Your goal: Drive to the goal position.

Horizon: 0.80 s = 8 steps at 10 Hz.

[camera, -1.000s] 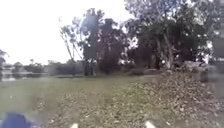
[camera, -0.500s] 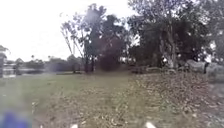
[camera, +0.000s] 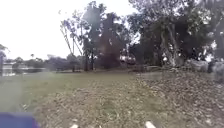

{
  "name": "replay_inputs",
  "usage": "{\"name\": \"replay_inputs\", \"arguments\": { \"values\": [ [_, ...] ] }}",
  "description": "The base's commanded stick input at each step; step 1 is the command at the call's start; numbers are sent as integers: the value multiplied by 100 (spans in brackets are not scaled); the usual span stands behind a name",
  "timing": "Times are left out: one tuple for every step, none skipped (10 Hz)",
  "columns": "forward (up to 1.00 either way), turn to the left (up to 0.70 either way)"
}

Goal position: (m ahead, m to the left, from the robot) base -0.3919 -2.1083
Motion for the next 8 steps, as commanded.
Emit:
{"name": "replay_inputs", "arguments": {
  "values": [
    [0,-50],
    [0,-50],
    [0,-50],
    [0,-50],
    [0,-50],
    [0,-50],
    [0,-50],
    [0,-50]
  ]
}}
